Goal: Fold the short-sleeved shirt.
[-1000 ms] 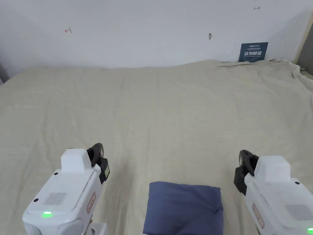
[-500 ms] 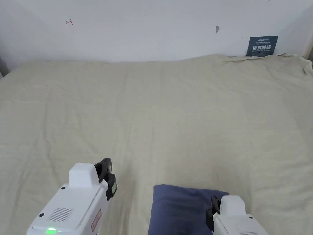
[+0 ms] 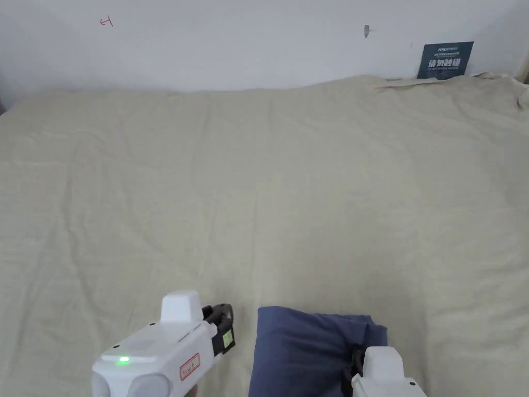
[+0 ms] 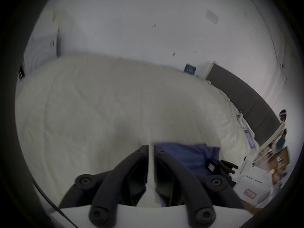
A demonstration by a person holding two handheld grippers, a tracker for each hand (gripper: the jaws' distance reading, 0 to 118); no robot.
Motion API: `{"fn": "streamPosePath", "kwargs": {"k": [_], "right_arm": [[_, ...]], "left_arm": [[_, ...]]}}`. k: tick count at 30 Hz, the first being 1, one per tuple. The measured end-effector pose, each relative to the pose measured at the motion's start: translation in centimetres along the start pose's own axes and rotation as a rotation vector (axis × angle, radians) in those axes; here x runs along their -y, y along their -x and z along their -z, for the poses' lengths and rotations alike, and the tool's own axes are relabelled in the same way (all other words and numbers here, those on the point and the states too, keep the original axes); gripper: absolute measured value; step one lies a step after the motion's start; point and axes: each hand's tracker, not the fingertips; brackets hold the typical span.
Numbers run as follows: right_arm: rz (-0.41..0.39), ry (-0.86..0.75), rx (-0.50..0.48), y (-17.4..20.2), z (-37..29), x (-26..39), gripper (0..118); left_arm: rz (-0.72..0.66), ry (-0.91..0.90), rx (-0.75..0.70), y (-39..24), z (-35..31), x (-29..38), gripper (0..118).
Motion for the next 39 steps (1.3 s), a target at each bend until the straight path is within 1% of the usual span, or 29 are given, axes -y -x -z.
{"fn": "streamPosePath", "kwargs": {"k": [1,2,3,4,5,6,7,8,12,14,15,17,19,21,23,25,28,31,34,39], "right_arm": [[-0.007,-0.001,-0.001,0.0,0.0,0.0,0],[-0.013,0.001,-0.002,0.0,-0.1,0.0,0],[-0.021,0.004,-0.003,0.0,0.0,-0.1,0],[-0.031,0.007,-0.005,-0.1,0.0,-0.2,0],[-0.039,0.008,-0.007,-0.1,0.0,-0.2,0],[-0.046,0.010,-0.009,-0.1,-0.1,-0.2,0],[-0.055,0.011,-0.012,-0.1,-0.1,-0.2,0],[-0.060,0.011,-0.013,-0.1,0.0,-0.2,0],[-0.070,0.013,-0.015,0.1,-0.3,-0.4,0],[-0.070,0.014,-0.017,0.6,-0.9,-0.8,0],[-0.069,0.015,-0.018,0.7,-1.0,-0.9,0],[-0.067,0.015,-0.020,0.7,-1.1,-0.9,0],[-0.066,0.016,-0.021,1.1,-1.6,-1.4,0],[-0.064,0.018,-0.026,1.1,-1.7,-1.5,0],[-0.061,0.020,-0.033,1.4,-2.3,-2.1,0],[-0.063,0.024,-0.038,1.5,-2.5,-2.3,0],[-0.071,0.030,-0.052,1.1,-2.6,-2.9,0],[-0.047,0.016,-0.062,0.7,-3.8,-4.1,0],[-0.035,-0.073,-0.082,0.1,-6.0,-6.2,0],[-0.072,-0.206,-0.068,-1.1,-8.9,-9.9,0]], "left_arm": [[-0.034,0.068,0.032,0.3,0.9,0.0,20],[-0.060,0.113,0.065,0.5,1.7,0.0,33],[-0.083,0.162,0.107,0.8,2.5,0.1,50],[-0.102,0.203,0.135,1.0,3.3,0.2,72],[-0.119,0.234,0.159,1.2,4.0,0.3,82],[-0.117,0.269,0.172,1.4,4.7,0.3,86],[-0.128,0.281,0.184,1.4,5.3,0.4,87],[-0.127,0.281,0.190,1.6,5.8,0.5,87],[-0.131,0.402,0.225,1.9,8.3,0.4,87],[-0.129,0.451,0.261,1.8,9.1,0.3,84],[-0.128,0.450,0.271,1.8,9.4,0.2,81],[-0.104,0.456,0.294,1.6,9.5,0.0,63],[-0.093,0.474,0.307,1.5,10.0,-0.2,53],[-0.088,0.490,0.303,1.6,10.2,-0.2,39],[-0.100,0.498,0.319,1.8,10.3,-0.2,30],[-0.128,0.498,0.318,1.9,10.3,0.1,28],[-0.121,0.475,0.298,1.6,9.9,0.5,27],[-0.122,0.440,0.292,1.3,9.2,0.5,24],[-0.108,0.411,0.307,1.2,8.2,-0.1,22],[-0.072,0.356,0.301,2.1,5.9,-2.6,22]]}}
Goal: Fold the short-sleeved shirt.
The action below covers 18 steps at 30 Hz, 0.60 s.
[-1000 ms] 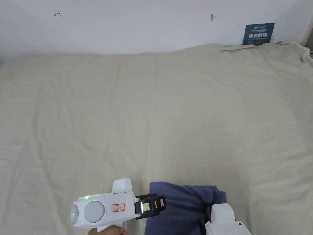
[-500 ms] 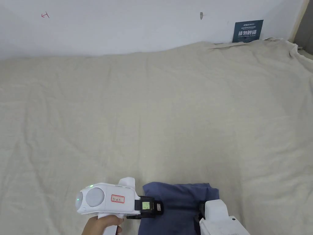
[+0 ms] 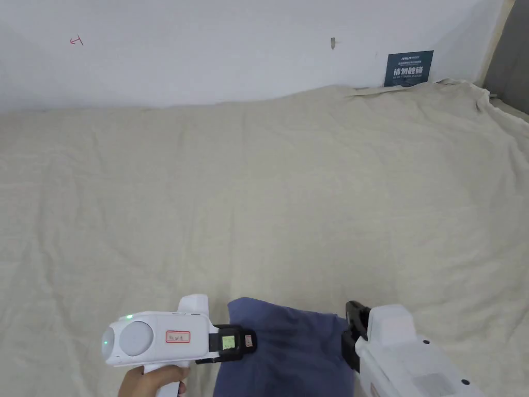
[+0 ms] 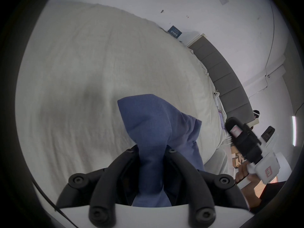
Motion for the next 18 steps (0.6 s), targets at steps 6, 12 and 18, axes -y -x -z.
{"fn": "streamPosePath", "kwargs": {"k": [6,12,18], "right_arm": [[-0.026,-0.110,0.010,-0.8,-2.1,-3.7,0],[-0.044,-0.174,0.017,-0.8,-3.2,-5.9,0],[-0.059,-0.191,0.035,-0.3,-3.3,-6.6,0]], "left_arm": [[-0.028,-0.090,-0.091,3.8,-6.0,-2.2,21],[-0.051,-0.146,-0.224,9.2,-12.7,-4.0,21],[-0.142,-0.222,-0.337,14.2,-19.3,-4.7,21]]}}
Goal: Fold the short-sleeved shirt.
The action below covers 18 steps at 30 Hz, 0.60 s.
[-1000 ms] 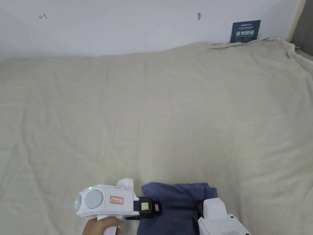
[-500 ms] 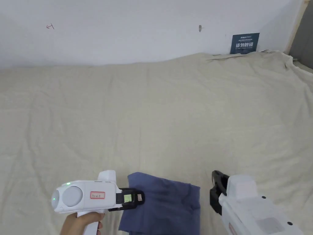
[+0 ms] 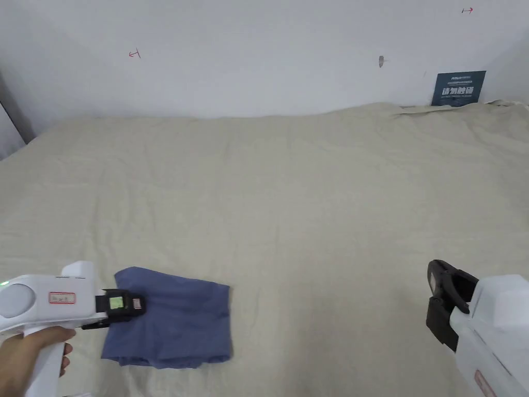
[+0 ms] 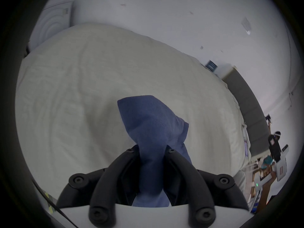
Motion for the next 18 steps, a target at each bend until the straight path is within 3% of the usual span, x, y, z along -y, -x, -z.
{"fn": "streamPosePath", "kwargs": {"k": [9,18], "right_arm": [[-0.013,0.020,0.008,0.3,0.3,0.6,0],[-0.014,0.056,-0.003,-0.4,0.2,0.8,0]], "left_arm": [[-0.089,0.010,-0.159,8.8,-2.4,-2.4,21],[-0.144,0.064,-0.268,11.1,0.2,-0.9,21]]}}
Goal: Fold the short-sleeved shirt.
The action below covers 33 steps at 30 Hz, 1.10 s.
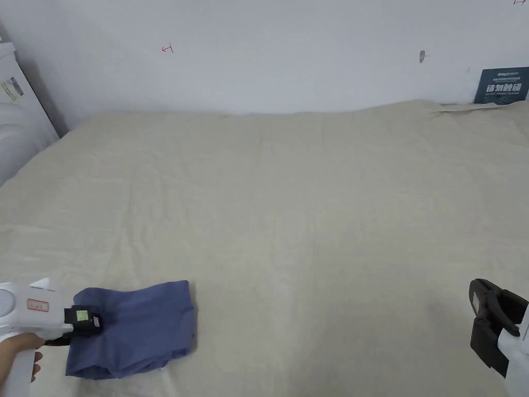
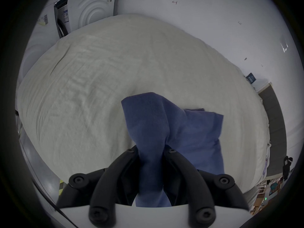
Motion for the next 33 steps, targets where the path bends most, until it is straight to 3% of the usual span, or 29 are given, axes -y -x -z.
{"fn": "streamPosePath", "kwargs": {"k": [3,6,8,10,17,22,26,33], "right_arm": [[0.003,0.005,-0.001,-0.4,-0.3,-0.1,0],[0.010,0.003,0.001,-0.9,-0.9,-0.2,0],[0.014,0.000,0.001,-0.9,-1.1,-0.6,0],[0.014,-0.002,0.001,-1.3,-1.5,-0.8,0],[0.017,-0.034,0.011,-0.8,-1.6,-2.3,0],[0.010,-0.069,0.031,-0.9,-1.6,-2.5,0],[-0.010,-0.115,0.051,-1.5,-1.5,-3.0,0],[-0.023,-0.184,0.076,-3.9,-3.5,-6.9,0]], "left_arm": [[-0.016,-0.005,-0.035,-0.4,0.7,0.4,26],[-0.003,-0.029,-0.104,-1.2,0.7,0.6,62],[0.011,-0.050,-0.145,-1.8,0.4,0.9,95],[0.006,-0.100,-0.175,-2.3,-0.6,1.0,110],[0.031,-0.352,-0.137,-5.9,-7.0,1.7,110],[0.121,-0.589,-0.114,-10.3,-12.7,3.3,110],[0.188,-0.772,-0.112,-14.1,-16.6,5.0,118],[0.220,-1.028,-0.038,-20.2,-20.6,8.3,118]]}}
